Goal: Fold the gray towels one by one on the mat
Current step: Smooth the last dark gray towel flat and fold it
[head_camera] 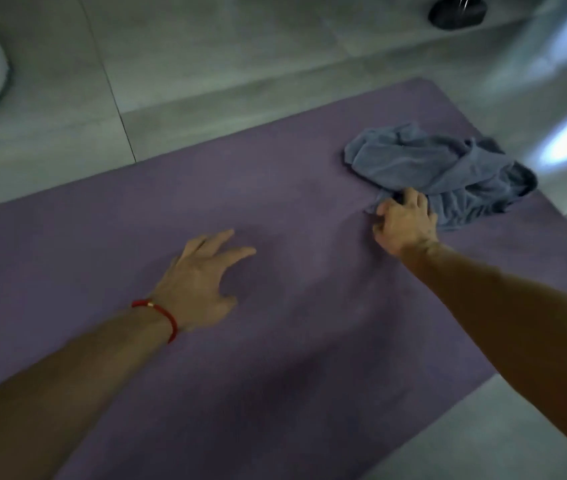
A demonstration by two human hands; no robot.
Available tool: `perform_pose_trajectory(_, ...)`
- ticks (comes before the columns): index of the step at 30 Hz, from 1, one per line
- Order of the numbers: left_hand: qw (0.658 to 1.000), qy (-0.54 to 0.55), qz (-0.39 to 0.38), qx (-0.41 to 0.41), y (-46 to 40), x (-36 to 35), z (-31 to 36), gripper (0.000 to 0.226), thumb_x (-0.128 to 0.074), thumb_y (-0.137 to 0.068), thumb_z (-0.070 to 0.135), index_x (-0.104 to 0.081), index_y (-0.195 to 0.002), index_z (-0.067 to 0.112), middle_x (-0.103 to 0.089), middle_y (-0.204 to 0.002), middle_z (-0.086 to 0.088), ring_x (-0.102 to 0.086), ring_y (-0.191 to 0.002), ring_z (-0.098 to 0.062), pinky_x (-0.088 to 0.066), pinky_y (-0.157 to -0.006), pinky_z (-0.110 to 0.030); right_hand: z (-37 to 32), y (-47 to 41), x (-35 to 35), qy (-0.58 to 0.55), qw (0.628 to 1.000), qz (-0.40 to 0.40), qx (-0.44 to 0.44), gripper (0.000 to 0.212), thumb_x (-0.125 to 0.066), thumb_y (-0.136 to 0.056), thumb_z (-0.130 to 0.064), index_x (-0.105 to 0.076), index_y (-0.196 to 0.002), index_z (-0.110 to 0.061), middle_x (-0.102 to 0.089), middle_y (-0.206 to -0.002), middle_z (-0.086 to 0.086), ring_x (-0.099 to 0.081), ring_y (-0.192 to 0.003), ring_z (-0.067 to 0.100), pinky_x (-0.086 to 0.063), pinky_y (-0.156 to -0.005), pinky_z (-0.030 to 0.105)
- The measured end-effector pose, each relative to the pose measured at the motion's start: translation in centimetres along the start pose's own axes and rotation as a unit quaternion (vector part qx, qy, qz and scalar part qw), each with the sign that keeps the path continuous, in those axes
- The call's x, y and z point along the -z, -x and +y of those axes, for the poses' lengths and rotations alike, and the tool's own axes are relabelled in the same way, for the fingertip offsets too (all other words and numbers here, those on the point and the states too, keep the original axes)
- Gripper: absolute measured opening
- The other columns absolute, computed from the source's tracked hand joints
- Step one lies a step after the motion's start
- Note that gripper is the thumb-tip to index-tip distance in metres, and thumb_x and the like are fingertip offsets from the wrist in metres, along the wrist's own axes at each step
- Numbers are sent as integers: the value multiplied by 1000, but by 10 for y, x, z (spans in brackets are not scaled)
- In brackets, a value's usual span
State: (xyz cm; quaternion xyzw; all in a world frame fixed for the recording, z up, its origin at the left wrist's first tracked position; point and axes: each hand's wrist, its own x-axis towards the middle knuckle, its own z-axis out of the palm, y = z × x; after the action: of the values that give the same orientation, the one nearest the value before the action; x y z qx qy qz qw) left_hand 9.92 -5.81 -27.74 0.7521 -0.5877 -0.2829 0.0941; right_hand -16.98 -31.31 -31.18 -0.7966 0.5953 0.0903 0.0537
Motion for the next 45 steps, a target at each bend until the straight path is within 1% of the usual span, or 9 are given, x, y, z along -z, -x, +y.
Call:
perform_pose_trajectory(4, 999, 27, 30, -1, -16, 27, 14, 74, -64, -77, 36, -43, -148, 36, -35, -158, -1, -26, -146, -27, -22, -121, -39, 9, 20, 18, 58, 996, -20, 69, 57, -58, -89, -8, -46, -143, -22, -63, -124, 15, -60, -116, 36, -38, -103, 43)
perform_pose_trajectory(8, 984, 167, 37, 46, 8, 33, 54, 36, -66, -92, 22, -64, -128, 21, -64, -129, 1, -58, -117, -15, -42, -102, -28, -21, 85, 36, -110, 982, 40, 147, 27, -60, -91, -7, -72, -115, -13, -75, -102, 15, -69, -95, 37, -51, -83, 38)
perform_pose_trajectory(14, 737, 574, -235, 269, 25, 31, 83, 46, -56, -98, 38, -52, -129, 5, -64, -123, -27, -68, -103, -38, -57, -86, -48, -77, 211, 65, -342, 896, 103, 266, 19, -67, -90, -7, -72, -101, -22, -73, -88, -15, -66, -75, -1, -51, -70, 14)
perform_pose_trajectory(22, 830, 471, -208, 215, 82, 49, 49, 19, -68, -91, 8, -68, -110, 3, -71, -108, -20, -69, -83, -22, -58, -90, -43, -94, 304, 88, -341, 832, -92, 427, 14, -55, -99, -20, -48, -106, -31, -61, -89, -14, -60, -73, 9, -50, -67, 30)
perform_pose_trajectory(26, 900, 369, -94, 210, 147, 24, 1, 12, -61, -94, -3, -70, -98, 4, -74, -80, -7, -68, -69, -13, -59, -60, -32, -95, 266, 74, -287, 842, -6, 458, 22, -56, -92, -20, -54, -114, -22, -63, -103, -7, -61, -91, 13, -49, -81, 29)
perform_pose_trajectory(29, 883, 385, -34, 266, 196, 4, -43, 14, -60, -90, -9, -64, -92, 4, -65, -77, -8, -64, -74, -20, -59, -78, -53, -92, 195, 53, -167, 904, 71, 387, 36, -62, -90, -21, -56, -126, -18, -52, -129, 4, -54, -115, 26, -49, -96, 46)
perform_pose_trajectory(32, 867, 386, 7, 315, 237, -6, -74, 13, -60, -87, -10, -62, -99, -5, -65, -79, -13, -65, -75, -23, -63, -73, -49, -94, 142, 37, -37, 965, -23, 259, 60, -65, -92, -36, -41, -146, -23, -29, -158, 7, -35, -142, 33, -41, -107, 56)
perform_pose_trajectory(38, 853, 295, 166, 397, 262, -3, -112, 14, -59, -92, 2, -62, -78, 6, -62, -71, -13, -57, -60, -23, -51, -49, -29, -114, 104, 32, 24, 922, -217, 319, 92, -71, -92, -36, -11, -161, -27, -35, -159, 8, -37, -144, 27, -30, -117, 34)
perform_pose_trajectory(45, 790, 197, 363, 453, 283, 54, -165, 9, -60, -93, 16, -63, -95, 8, -61, -94, -16, -59, -91, -35, -48, -81, -44, -136, 138, 26, -34, 890, -93, 445, 21, -62, -97, -20, -69, -115, -15, -74, -103, 4, -69, -98, 24, -45, -83, 26)
